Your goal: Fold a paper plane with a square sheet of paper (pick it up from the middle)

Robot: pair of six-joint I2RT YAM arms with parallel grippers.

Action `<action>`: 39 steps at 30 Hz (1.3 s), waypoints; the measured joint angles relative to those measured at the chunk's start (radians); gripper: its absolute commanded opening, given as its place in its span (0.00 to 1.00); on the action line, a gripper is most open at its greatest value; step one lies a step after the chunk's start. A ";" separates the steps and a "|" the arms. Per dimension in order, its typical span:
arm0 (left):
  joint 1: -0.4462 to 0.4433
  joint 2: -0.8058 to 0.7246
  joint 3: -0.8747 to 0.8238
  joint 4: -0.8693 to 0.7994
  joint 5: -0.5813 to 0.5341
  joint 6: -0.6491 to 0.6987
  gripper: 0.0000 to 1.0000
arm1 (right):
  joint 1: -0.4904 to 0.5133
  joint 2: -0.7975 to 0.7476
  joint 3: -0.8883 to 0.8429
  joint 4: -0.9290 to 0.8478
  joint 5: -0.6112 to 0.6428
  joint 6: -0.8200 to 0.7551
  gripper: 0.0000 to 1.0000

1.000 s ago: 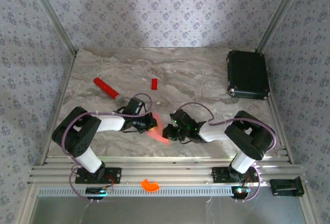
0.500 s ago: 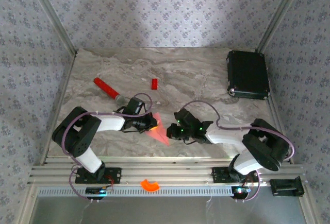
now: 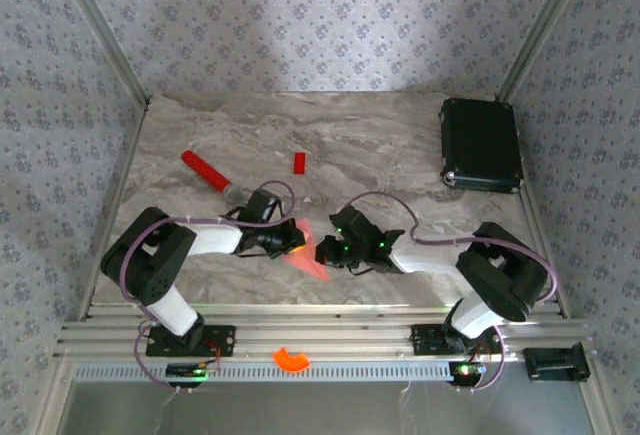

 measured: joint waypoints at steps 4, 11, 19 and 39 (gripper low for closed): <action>0.000 0.000 0.000 0.000 0.000 0.000 0.00 | 0.000 0.081 0.058 0.010 -0.008 -0.001 0.00; 0.000 -0.002 0.005 -0.007 0.000 0.001 0.00 | 0.004 0.142 0.020 0.079 -0.001 0.023 0.00; -0.019 -0.096 0.014 -0.054 -0.004 0.014 0.00 | 0.074 0.134 -0.015 0.142 0.047 0.061 0.00; 0.092 -0.030 -0.018 -0.058 0.041 0.096 0.00 | 0.095 0.103 -0.056 0.157 0.051 0.086 0.00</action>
